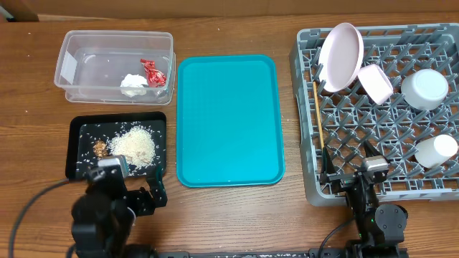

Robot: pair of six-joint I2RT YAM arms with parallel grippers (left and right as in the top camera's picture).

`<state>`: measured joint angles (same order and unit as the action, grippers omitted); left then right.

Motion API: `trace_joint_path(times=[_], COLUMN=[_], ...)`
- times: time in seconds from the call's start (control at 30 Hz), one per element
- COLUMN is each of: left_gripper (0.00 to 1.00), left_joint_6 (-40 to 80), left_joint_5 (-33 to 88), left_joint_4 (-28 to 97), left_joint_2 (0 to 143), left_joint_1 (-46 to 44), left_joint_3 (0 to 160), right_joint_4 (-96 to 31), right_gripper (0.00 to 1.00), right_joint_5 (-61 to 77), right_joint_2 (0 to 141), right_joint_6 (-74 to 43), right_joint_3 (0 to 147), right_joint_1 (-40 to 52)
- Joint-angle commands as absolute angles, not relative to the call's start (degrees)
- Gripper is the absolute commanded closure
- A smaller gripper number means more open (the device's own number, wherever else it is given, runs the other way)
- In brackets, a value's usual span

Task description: Sort waste into correct bins and load items into the dishwasher

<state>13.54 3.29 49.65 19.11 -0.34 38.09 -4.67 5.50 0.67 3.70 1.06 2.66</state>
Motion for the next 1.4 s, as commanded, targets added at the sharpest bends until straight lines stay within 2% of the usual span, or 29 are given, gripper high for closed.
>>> trace_joint_path(times=[0.0,0.27,0.57,0.73,0.87,1.37], left_gripper=[0.00,0.00,0.00,0.00,0.00,0.00], left_joint_6=[12.25,12.45,9.98,2.76,2.76,2.74], left_joint_5=[2.63,4.29,1.39,1.48,1.41,1.45], left_joint_4=[44.16,22.81,-1.72,-1.87,4.38,4.34], left_joint_2=[12.40,0.69,0.19,0.19,0.19,0.25], left_joint_1=[-0.47,-0.95,-2.33,-2.33,-2.28,-2.28], left_joint_3=[29.28,10.81,0.19,0.25,0.27,0.27], right_joint_4=[-4.40,-4.40,-4.40,-4.40,-4.40,-4.40], right_gripper=[0.00,0.00,0.00,0.00,0.00,0.00], right_joint_5=[4.99,4.99,4.99,4.99,4.99,4.99], right_joint_2=[0.16,0.16,0.16,0.16,0.16,0.16], right_joint_6=[4.12,4.12,4.12,4.12,4.12,4.12], right_joint_3=[0.47,0.47,0.47,0.47,0.47,0.47], right_joint_1=[2.44,2.44,2.44,2.44,2.44,2.44])
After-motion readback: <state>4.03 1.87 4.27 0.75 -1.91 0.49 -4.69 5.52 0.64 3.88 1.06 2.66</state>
